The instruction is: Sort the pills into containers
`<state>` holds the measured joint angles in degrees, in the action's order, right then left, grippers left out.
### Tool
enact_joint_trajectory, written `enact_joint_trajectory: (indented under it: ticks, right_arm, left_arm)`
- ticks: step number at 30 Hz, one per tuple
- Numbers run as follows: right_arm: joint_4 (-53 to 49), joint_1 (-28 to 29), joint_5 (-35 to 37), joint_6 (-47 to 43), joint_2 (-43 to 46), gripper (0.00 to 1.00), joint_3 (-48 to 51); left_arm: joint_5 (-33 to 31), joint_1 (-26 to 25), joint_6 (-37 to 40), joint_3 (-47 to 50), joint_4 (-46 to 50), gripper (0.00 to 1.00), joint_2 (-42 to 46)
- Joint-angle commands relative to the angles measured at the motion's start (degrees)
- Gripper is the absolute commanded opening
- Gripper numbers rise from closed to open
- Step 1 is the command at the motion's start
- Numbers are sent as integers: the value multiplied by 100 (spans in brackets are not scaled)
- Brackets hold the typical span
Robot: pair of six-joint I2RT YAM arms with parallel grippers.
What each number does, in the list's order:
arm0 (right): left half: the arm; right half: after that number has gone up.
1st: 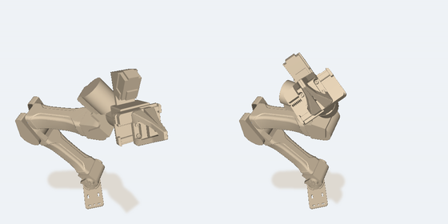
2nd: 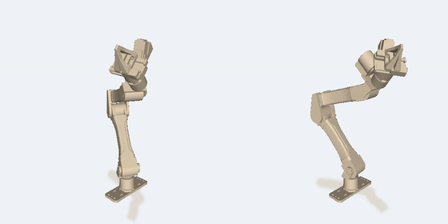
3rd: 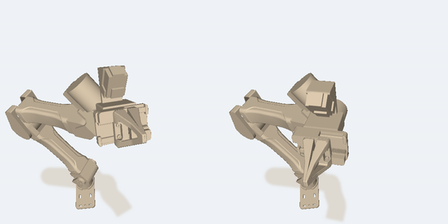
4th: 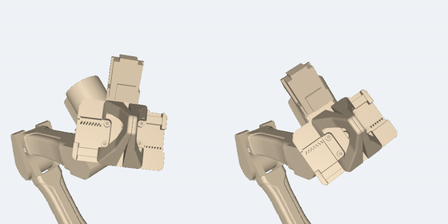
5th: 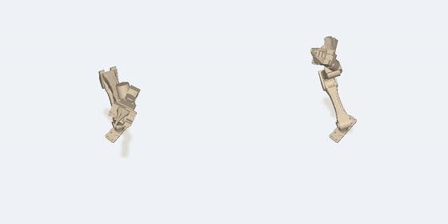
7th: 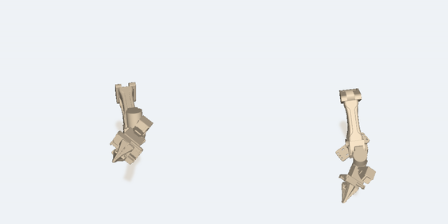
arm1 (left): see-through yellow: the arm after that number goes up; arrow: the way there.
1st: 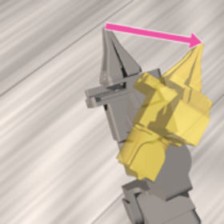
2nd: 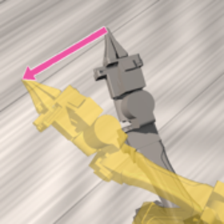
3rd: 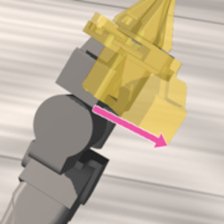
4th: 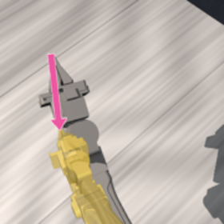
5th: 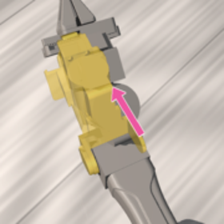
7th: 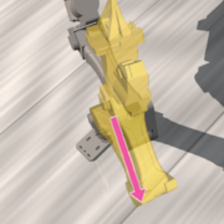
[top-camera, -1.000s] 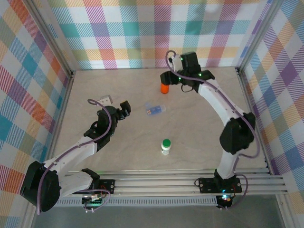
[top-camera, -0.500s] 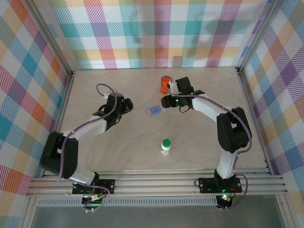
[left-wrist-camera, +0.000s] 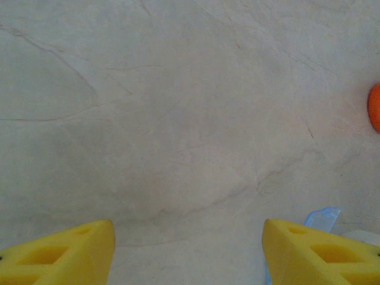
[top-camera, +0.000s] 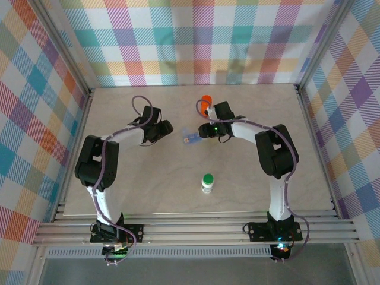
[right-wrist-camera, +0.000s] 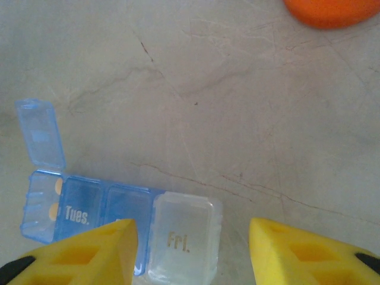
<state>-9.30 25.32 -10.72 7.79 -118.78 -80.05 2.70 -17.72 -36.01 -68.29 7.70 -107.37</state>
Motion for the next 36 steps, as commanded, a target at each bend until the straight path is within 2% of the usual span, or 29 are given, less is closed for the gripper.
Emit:
enact_joint_trajectory:
  ticks: [1, 6, 10, 15, 19, 36]
  right_arm:
    - [85, 8, -163, 30, -188, 50, -245]
    - [-62, 8, -187, 21, -348, 47, -348]
    - [-301, 3, -243, -15, -475, 44, -468]
    - [-260, 8, -255, -90, -428, 44, -348]
    - [-256, 8, -281, -111, -411, 44, -302]
    - [-221, 8, -277, 46, -400, 45, -216]
  left_arm:
    - [222, 84, 10, -361, 141, 66, -209]
    - [325, 145, 103, -896, 493, 66, -645]
    - [488, 172, 290, -1473, 1137, 61, -1024]
    - [479, 187, 420, -1731, 1509, 61, -1255]
    - [849, 180, 368, -1677, 1475, 57, -1313]
    - [1954, 71, 424, -1245, 997, 57, -966]
